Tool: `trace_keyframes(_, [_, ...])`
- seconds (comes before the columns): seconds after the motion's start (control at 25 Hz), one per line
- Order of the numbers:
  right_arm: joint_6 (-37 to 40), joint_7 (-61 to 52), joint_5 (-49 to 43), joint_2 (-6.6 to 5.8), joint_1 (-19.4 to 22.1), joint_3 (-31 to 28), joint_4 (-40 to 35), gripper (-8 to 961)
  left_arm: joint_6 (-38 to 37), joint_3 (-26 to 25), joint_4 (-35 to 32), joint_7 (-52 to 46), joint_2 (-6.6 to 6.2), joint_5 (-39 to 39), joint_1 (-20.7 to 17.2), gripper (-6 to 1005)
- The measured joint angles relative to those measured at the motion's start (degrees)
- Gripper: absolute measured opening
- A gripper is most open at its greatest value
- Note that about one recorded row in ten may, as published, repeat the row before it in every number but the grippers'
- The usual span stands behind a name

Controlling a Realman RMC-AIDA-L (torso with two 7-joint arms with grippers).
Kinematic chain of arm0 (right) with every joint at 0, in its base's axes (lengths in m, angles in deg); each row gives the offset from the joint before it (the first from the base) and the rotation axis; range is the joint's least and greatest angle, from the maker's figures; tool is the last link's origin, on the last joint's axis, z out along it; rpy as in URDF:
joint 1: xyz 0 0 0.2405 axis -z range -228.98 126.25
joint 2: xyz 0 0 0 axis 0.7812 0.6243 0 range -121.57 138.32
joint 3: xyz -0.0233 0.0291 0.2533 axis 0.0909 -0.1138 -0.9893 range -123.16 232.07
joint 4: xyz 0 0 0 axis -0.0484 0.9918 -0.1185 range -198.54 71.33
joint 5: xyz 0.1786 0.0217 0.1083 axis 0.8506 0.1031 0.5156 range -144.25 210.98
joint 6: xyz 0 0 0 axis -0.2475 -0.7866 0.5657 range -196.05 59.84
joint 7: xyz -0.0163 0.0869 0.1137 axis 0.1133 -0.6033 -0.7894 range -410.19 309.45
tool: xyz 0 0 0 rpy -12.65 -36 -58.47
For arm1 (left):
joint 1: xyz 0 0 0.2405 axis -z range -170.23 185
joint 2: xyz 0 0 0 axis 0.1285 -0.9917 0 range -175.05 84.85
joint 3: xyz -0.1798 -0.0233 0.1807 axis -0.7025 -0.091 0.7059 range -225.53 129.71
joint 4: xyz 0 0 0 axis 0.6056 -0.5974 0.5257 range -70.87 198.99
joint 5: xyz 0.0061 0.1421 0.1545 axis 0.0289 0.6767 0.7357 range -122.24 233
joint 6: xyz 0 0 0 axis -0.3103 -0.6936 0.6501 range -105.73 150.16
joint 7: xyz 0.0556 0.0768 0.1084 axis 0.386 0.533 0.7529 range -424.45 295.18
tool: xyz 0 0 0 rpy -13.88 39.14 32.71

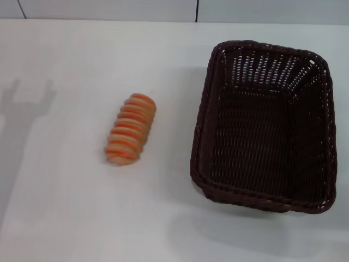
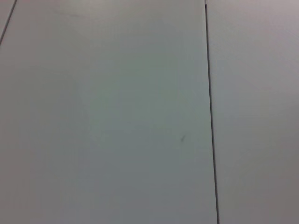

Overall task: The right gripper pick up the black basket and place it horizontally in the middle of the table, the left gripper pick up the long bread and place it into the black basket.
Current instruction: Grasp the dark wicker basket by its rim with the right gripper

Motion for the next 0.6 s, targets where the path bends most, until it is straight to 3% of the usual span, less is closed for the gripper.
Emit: trace_keyframes(0.6, [-0.1, 0.0, 0.1, 0.00, 0.5, 0.0, -0.4, 666, -0.1, 0.0, 0.0, 0.0, -0.03, 0.1, 0.1, 860])
